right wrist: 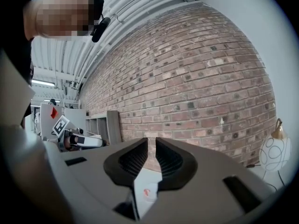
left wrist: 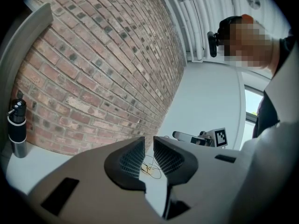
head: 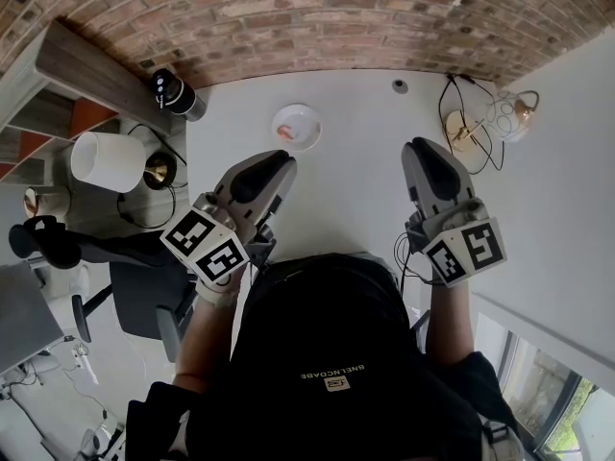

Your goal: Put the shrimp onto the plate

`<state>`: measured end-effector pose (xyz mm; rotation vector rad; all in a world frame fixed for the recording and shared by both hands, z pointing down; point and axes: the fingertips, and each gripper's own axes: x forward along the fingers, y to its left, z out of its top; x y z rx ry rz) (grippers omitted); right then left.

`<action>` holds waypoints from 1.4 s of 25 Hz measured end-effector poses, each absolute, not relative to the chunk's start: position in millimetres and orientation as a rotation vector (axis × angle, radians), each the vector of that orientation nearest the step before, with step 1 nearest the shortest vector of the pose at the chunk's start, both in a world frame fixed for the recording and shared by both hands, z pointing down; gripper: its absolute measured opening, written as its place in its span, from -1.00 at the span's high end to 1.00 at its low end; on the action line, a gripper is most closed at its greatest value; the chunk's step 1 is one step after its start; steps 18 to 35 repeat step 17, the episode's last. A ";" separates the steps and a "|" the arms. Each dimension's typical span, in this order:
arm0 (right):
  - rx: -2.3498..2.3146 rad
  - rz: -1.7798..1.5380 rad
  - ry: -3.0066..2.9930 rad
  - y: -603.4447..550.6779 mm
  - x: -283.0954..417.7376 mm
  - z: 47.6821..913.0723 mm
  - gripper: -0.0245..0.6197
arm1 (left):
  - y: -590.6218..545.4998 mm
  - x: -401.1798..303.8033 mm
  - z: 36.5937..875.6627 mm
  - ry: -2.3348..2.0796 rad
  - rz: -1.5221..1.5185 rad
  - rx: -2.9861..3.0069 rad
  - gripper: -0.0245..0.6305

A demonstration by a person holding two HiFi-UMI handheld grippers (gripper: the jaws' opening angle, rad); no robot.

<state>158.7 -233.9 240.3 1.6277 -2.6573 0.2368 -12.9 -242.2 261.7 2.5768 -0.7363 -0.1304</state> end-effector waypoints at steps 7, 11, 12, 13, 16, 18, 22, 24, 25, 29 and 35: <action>1.657 0.277 -2.656 -234.1 161.9 243.1 0.75 | -241.2 -15.8 264.2 -0.741 -0.124 2.571 0.75; 1.658 0.286 -2.660 -233.3 161.4 243.6 0.75 | -240.2 -17.5 264.9 -0.746 -0.124 2.568 0.75; 1.656 0.285 -2.660 -233.0 161.2 244.0 0.75 | -239.7 -17.5 265.2 -0.746 -0.124 2.567 0.75; 1.654 0.286 -2.659 -232.6 161.1 244.6 0.75 | -239.1 -17.4 265.5 -0.746 -0.124 2.565 0.75; 1.654 0.293 -2.659 -231.2 162.1 245.6 0.75 | -237.5 -16.3 265.4 -0.741 -0.124 2.561 0.75; 1.655 0.295 -2.658 -230.8 162.5 245.8 0.75 | -237.1 -15.8 265.2 -0.739 -0.124 2.560 0.75; 1.655 0.295 -2.658 -230.8 162.5 245.8 0.75 | -237.1 -15.8 265.2 -0.739 -0.124 2.560 0.75; 1.655 0.295 -2.658 -230.8 162.5 245.8 0.75 | -237.1 -15.8 265.2 -0.739 -0.124 2.560 0.75; 1.655 0.295 -2.658 -230.8 162.5 245.8 0.75 | -237.1 -15.8 265.2 -0.739 -0.124 2.560 0.75; 1.655 0.295 -2.658 -230.8 162.5 245.8 0.75 | -237.1 -15.8 265.2 -0.739 -0.124 2.560 0.75; 1.655 0.295 -2.658 -230.8 162.5 245.8 0.75 | -237.1 -15.8 265.2 -0.739 -0.124 2.560 0.75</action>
